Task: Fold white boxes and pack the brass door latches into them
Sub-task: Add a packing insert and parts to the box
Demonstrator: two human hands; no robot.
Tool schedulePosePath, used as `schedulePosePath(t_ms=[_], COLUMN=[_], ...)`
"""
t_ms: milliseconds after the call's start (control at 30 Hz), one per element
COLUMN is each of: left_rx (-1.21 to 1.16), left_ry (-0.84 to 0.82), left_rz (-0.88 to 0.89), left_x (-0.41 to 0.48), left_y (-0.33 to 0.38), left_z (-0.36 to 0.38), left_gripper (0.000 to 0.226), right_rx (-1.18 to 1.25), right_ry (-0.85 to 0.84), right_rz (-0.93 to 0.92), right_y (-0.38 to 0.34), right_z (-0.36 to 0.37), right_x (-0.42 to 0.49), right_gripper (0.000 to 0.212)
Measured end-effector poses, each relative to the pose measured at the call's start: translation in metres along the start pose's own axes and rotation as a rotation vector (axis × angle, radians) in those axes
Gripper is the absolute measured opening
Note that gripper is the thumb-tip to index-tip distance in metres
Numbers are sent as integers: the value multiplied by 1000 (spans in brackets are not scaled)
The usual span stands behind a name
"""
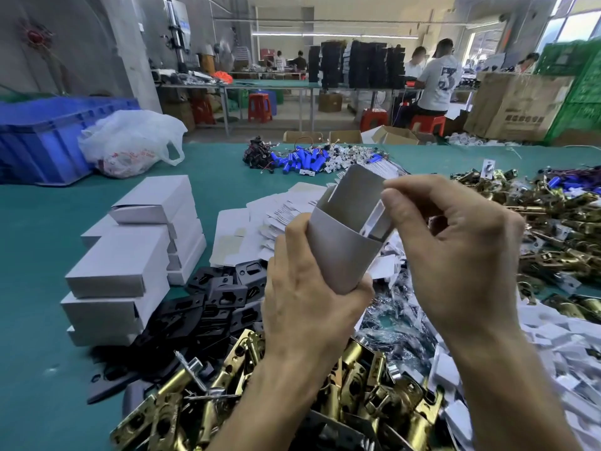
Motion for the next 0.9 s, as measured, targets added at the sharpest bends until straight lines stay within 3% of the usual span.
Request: schedulePosePath(t_ms=[233, 367, 433, 567, 667, 767, 900], left_rx=[-41, -105, -173, -323, -407, -461, -521], left_ry=[11, -11, -23, -42, -23, -44, -126], left_rz=[-27, -61, -102, -184, -178, -157, -128], left_x=[0, 3, 4, 8, 10, 11, 12], left_y=[0, -5, -9, -18, -20, -18, -13], left_z=[0, 2, 3, 3, 0, 1, 7], left_gripper=[87, 83, 82, 83, 83, 79, 80], right_rx=[-34, -116, -73, 86, 175, 306, 333], right_ry=[-332, -485, -497, -289, -261, -418, -595], right_rz=[59, 129, 107, 109, 242, 410, 537], right_y=[0, 5, -2, -7, 6, 17, 34], right_z=[20, 31, 33, 24, 26, 46, 69], right_x=[1, -1, 2, 2, -13, -33, -57], right_gripper=[10, 44, 50, 22, 43, 63, 32])
Point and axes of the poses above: each hand's wrist, its own x-axis towards the middle knuckle, its own z-axis out of the palm, y = z × x, the point moved 8 cm from there along x, towards the middle knuckle, and after that the axes turned 10 degrees about -z, right-handed, at the moved point
